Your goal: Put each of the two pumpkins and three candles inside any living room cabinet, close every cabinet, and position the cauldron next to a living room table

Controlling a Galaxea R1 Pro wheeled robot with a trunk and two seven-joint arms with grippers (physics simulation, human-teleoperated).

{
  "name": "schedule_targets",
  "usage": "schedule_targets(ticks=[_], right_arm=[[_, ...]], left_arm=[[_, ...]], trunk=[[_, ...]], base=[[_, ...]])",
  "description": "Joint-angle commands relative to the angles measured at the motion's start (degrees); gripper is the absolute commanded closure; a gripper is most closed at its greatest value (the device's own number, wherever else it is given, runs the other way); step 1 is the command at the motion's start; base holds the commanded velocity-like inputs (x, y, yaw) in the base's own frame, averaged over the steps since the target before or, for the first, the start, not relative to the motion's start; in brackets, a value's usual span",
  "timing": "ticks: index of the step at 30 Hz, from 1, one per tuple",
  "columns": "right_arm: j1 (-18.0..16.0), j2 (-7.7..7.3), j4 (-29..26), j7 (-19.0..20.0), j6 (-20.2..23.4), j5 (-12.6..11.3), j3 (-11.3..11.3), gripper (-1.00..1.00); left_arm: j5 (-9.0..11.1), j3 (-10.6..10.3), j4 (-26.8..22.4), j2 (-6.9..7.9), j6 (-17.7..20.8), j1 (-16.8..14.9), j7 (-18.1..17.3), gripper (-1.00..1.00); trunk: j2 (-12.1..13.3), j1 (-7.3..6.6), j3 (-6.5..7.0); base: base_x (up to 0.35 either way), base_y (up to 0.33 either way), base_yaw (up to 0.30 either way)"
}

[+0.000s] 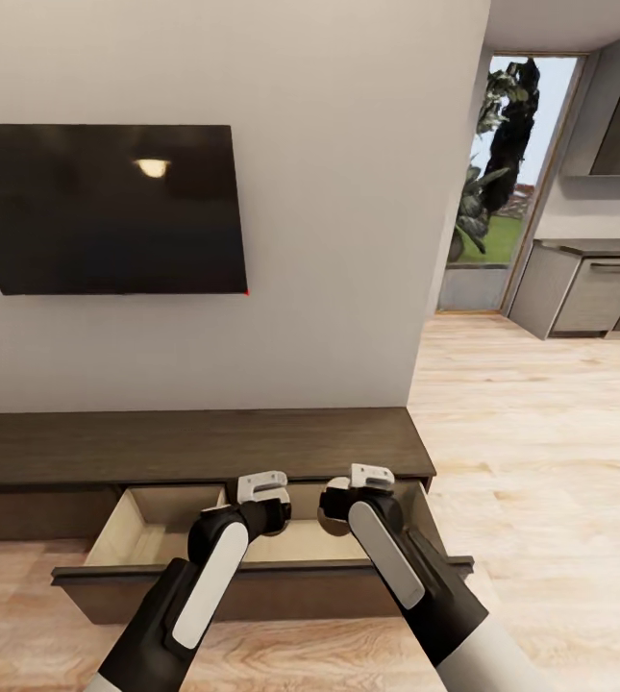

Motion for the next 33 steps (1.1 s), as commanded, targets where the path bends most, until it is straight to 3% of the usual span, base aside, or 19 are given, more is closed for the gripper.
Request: schedule_targets(ticks=[1,17,33], right_arm=[[-0.07,-0.01,0.48,0.16,-0.05,0.06,0.16,1.00],[-0.07,-0.01,2.09,2.04,-0.26,1.01,0.29,1.00],[-0.07,-0.01,2.14,2.04,-0.17,0.94,0.29,1.00]], left_arm=[[0.58,-0.06,-0.01,-0.03,0.18,-0.05,0.62,1.00],[1.40,0.52,0.22,-0.13,0.80,-0.31,0.43,1.00],[0.66,0.54,-0.08,0.39,0.77,-0.31,0.35,1.00]], trunk=[[-0.04,0.00,-0.06],[-0.04,0.00,-0.06],[-0.04,0.00,-0.06]], base=[[0.002,0.000,0.000],[0.000,0.000,0.000],[0.057,0.000,0.000]])
